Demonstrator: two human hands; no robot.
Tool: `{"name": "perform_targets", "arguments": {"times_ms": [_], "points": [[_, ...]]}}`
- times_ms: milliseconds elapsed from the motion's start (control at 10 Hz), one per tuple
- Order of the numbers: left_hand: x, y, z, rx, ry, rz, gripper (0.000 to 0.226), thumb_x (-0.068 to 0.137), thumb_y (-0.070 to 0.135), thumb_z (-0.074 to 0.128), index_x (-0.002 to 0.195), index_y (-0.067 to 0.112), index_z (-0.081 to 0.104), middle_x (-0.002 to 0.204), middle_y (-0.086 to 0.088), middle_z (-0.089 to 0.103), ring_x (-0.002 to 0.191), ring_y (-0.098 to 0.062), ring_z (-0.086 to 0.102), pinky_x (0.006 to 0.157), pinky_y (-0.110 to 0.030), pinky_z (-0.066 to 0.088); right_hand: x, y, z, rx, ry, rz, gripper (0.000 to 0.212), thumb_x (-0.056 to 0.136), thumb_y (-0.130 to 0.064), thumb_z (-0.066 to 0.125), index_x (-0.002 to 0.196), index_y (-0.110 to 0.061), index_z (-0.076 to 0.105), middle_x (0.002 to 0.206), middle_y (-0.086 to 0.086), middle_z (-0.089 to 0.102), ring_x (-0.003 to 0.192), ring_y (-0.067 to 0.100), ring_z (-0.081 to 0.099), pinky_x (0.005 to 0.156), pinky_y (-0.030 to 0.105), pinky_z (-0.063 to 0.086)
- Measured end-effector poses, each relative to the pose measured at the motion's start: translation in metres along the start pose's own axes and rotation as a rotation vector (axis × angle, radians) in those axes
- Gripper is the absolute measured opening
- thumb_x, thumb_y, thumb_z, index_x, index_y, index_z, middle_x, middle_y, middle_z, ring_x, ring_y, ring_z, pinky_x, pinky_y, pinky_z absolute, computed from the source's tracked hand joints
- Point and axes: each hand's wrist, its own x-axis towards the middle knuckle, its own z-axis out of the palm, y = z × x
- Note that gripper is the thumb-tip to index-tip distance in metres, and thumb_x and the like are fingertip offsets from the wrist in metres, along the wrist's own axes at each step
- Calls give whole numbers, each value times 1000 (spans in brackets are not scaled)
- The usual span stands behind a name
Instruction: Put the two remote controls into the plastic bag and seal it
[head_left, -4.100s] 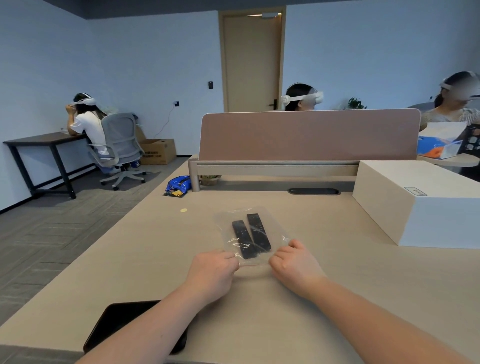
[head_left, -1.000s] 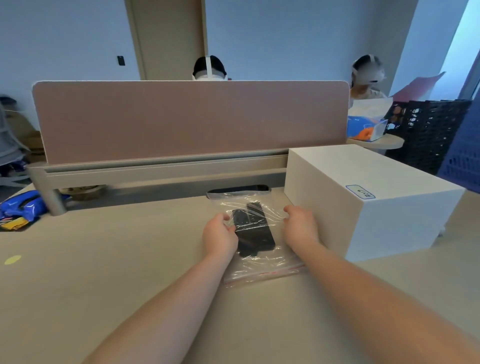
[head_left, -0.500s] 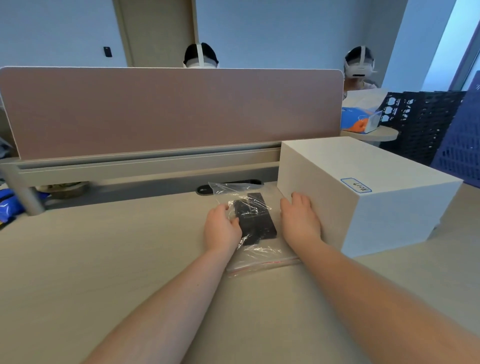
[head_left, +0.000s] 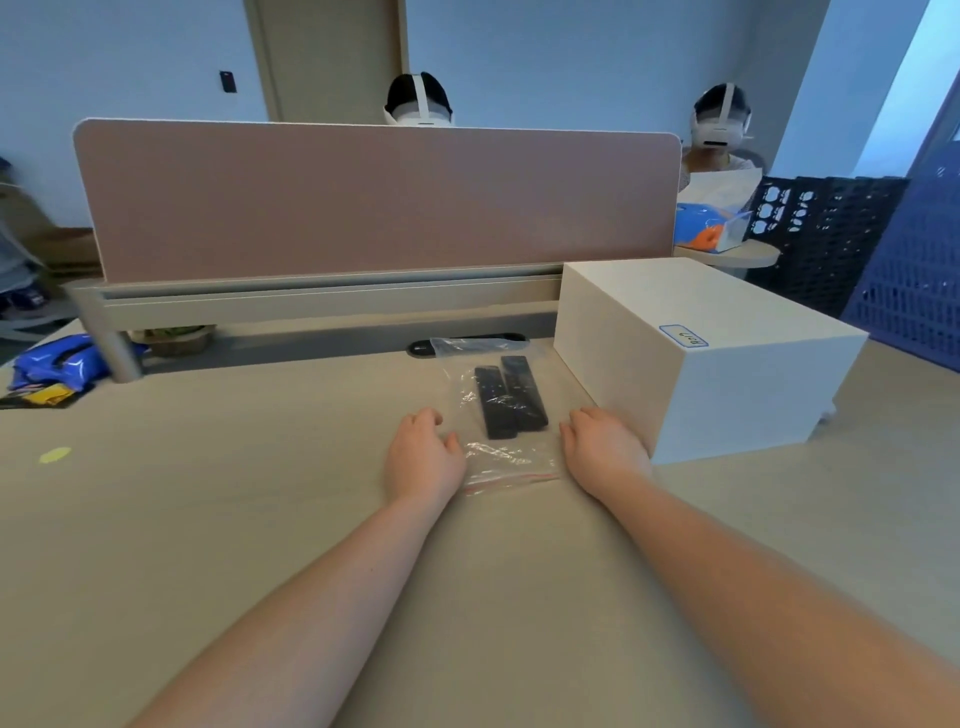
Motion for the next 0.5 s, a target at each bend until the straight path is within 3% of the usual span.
{"name": "perform_targets", "arguments": {"times_ms": [300, 400, 500], "points": [[-50, -20, -32, 58, -2, 31, 13, 87, 22, 56, 89, 11, 62, 99, -11, 66, 93, -32, 60, 75, -35, 47, -71, -11, -13, -7, 31, -84, 33, 98, -28, 36, 93, -8, 61, 105, 12, 65, 95, 35, 60, 76, 38, 47], [-64, -23, -36, 56, -16, 67, 12, 86, 22, 56, 86, 11, 62, 98, -10, 66, 91, -32, 60, 73, -35, 47, -90, -5, -14, 33, 15, -112, 32, 97, -27, 38, 95, -7, 64, 105, 13, 68, 100, 34, 60, 81, 38, 48], [-69, -27, -39, 66, -21, 84, 12, 86, 21, 56, 84, 11, 62, 98, -11, 65, 90, -31, 59, 71, -35, 46, -112, 1, -25, 295, 33, 20, 29, 95, -23, 47, 115, -9, 64, 121, 8, 66, 113, 25, 58, 97, 35, 47]]}}
